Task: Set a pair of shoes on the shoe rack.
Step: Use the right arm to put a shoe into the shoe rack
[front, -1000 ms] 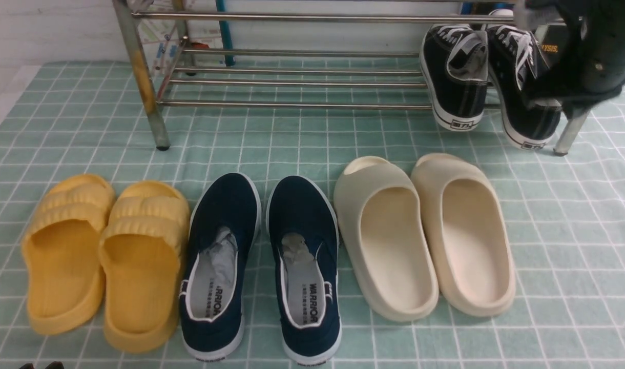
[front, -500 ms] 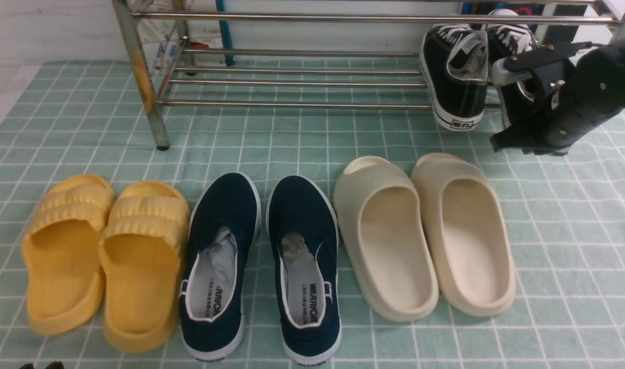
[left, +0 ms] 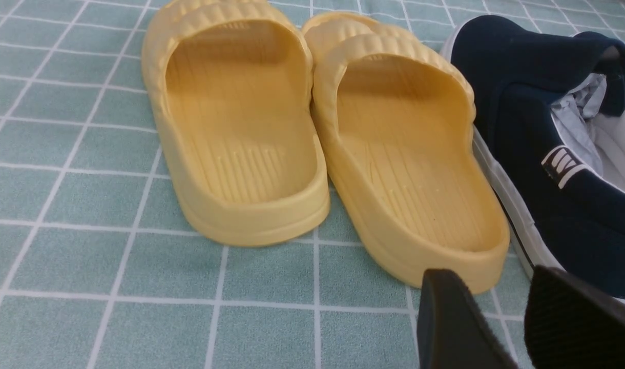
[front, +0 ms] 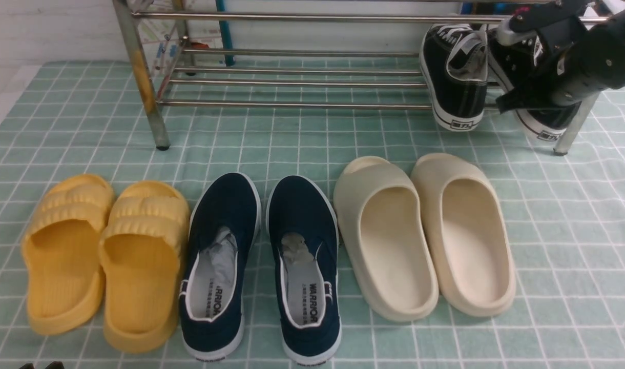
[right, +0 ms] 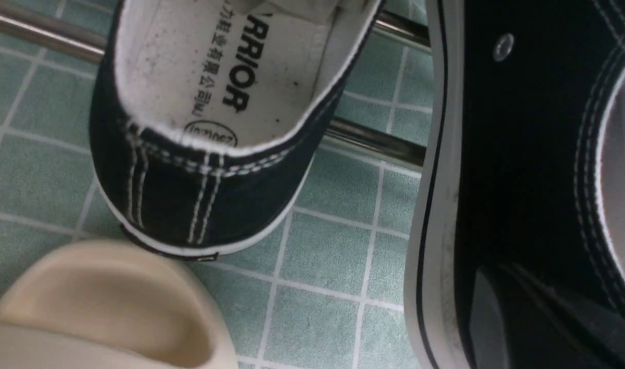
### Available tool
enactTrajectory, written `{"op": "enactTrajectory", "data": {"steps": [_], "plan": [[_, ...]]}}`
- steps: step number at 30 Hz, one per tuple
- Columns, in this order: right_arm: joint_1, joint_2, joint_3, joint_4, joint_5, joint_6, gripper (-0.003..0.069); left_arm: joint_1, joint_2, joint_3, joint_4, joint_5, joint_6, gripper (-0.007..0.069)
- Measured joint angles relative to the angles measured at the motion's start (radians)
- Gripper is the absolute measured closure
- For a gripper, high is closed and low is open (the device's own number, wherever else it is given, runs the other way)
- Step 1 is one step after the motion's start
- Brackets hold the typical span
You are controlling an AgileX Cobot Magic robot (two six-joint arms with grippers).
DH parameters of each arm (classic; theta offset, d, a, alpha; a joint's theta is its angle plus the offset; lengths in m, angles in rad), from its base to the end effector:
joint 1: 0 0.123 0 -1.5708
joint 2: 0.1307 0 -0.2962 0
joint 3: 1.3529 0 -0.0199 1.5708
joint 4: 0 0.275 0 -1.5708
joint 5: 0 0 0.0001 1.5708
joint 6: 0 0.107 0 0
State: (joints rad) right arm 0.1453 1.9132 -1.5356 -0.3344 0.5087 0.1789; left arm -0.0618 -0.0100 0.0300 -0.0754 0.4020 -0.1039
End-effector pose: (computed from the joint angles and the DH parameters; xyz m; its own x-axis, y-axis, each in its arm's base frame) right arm 0.4769 0.0525 0.2530 -0.6844 -0.2153 -0.6966 -0.1097 0.9749 -0.1936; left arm 0.0797 -0.0081 0.1619 -0.3375 -0.1518 -0.9290 0.0318 0.9845 -0.1724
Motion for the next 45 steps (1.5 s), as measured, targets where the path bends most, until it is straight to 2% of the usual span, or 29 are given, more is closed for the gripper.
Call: {"op": "enactTrajectory", "data": {"steps": [9,13,15,17,18,19,20,21,22,23,26,30,33,34,36,37,38,39,45], "plan": [[0.000,-0.100,-0.005,0.095,0.160,0.003,0.0659,0.000,0.000,0.000,0.000,0.000,0.000,0.0386],[-0.026,-0.163,-0.007,0.118,0.203,0.003,0.0619,0.000,0.000,0.000,0.000,0.000,0.000,0.0386],[-0.051,-0.168,-0.008,0.141,0.223,0.003,0.0534,0.000,0.000,0.000,0.000,0.000,0.000,0.0386],[-0.072,-0.150,-0.008,0.160,0.225,0.000,0.0419,0.000,0.000,0.000,0.000,0.000,0.000,0.0386],[-0.073,-0.145,-0.008,0.164,0.223,0.000,0.0407,0.000,0.000,0.000,0.000,0.000,0.000,0.0386],[-0.078,-0.122,-0.008,0.177,0.203,0.000,0.0312,0.000,0.000,0.000,0.000,0.000,0.000,0.0386],[-0.078,-0.122,-0.008,0.177,0.199,0.000,0.0300,0.000,0.000,0.000,0.000,0.000,0.000,0.0386],[-0.079,-0.092,-0.008,0.183,0.157,0.000,0.0210,0.000,0.000,0.000,0.000,0.000,0.000,0.0386],[-0.079,-0.089,-0.008,0.183,0.146,0.000,0.0190,0.000,0.000,0.000,0.000,0.000,0.000,0.0386],[-0.079,-0.061,-0.008,0.187,0.101,0.002,0.0130,0.000,0.000,0.000,0.000,0.000,0.000,0.0386],[-0.093,-0.005,-0.008,0.179,0.001,0.056,0.0073,0.000,0.000,0.000,0.000,0.000,0.000,0.0386],[-0.117,0.041,-0.008,0.174,-0.070,0.148,0.0100,0.000,0.000,0.000,0.000,0.000,0.000,0.0386],[-0.128,0.072,-0.008,0.184,-0.113,0.234,0.0235,0.000,0.000,0.000,0.000,0.000,0.000,0.0386],[-0.128,0.073,-0.008,0.184,-0.114,0.236,0.0245,0.000,0.000,0.000,0.000,0.000,0.000,0.0386],[-0.128,0.075,-0.008,0.189,-0.127,0.248,0.0389,0.000,0.000,0.000,0.000,0.000,0.000,0.0386],[-0.128,0.075,-0.008,0.189,-0.128,0.248,0.0389,0.000,0.000,0.000,0.000,0.000,0.000,0.0386],[-0.128,0.076,-0.008,0.189,-0.132,0.250,0.0477,0.000,0.000,0.000,0.000,0.000,0.000,0.0386],[-0.128,0.077,-0.008,0.189,-0.137,0.250,0.0519,0.000,0.000,0.000,0.000,0.000,0.000,0.0386],[-0.132,0.065,-0.008,0.199,-0.161,0.255,0.0526,0.000,0.000,0.000,0.000,0.000,0.000,0.0386]]}}
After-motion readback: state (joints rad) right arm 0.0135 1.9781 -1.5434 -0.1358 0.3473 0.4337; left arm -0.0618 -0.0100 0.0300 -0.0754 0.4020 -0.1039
